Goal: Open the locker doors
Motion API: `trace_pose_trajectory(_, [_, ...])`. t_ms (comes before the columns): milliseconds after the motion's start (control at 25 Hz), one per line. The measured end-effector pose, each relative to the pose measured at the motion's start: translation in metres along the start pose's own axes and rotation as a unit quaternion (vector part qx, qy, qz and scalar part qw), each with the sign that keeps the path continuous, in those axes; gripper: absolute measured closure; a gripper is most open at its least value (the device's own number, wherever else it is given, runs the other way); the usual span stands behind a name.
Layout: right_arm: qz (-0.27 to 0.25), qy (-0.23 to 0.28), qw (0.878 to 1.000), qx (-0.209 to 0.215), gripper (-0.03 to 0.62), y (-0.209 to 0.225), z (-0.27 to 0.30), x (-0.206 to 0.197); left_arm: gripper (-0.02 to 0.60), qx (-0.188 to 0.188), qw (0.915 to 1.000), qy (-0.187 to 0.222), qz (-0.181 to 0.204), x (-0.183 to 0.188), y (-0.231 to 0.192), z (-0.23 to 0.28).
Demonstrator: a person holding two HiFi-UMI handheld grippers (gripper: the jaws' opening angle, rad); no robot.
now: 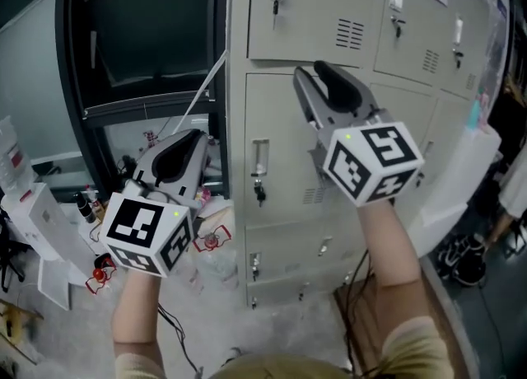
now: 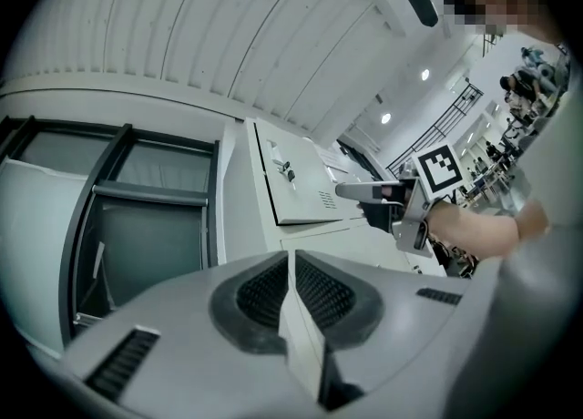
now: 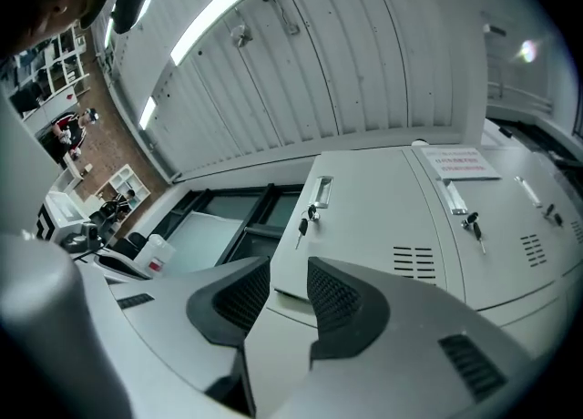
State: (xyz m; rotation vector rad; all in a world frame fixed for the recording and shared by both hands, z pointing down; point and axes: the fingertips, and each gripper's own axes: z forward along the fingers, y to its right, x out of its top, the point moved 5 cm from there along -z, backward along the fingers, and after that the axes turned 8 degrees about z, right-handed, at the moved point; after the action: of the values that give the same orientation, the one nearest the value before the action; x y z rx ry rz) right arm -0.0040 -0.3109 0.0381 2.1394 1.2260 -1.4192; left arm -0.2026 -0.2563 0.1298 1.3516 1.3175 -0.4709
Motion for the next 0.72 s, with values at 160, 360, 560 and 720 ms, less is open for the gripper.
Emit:
trace_pose_trajectory(160, [-0.019,0.011,1.0,-0.016,0.488,0.006,0.026,0.011,0.577,-0.014,0.9995,0.023,0.017,0.008,-0.017,0.019])
trace_pose_trajectory(360, [-0.035,0.014,0.999,-0.027,0.488,0.011,0.054,0.024,0.575,-0.017,0.9977,0.042,0.05,0.016,-0.034,0.037])
trace_pose_trajectory(560, [-0.042,0.021,0.998,-0.038,0.488,0.013,0.078,0.038,0.575,-0.016,0.9963,0.056,0.063,0.019,-0.052,0.049])
trace_pose_trajectory(720, [-0.054,0.029,0.997,-0.05,0.488,0.014,0.091,0.051,0.575,-0.018,0.9959,0.065,0.06,0.018,-0.065,0.055])
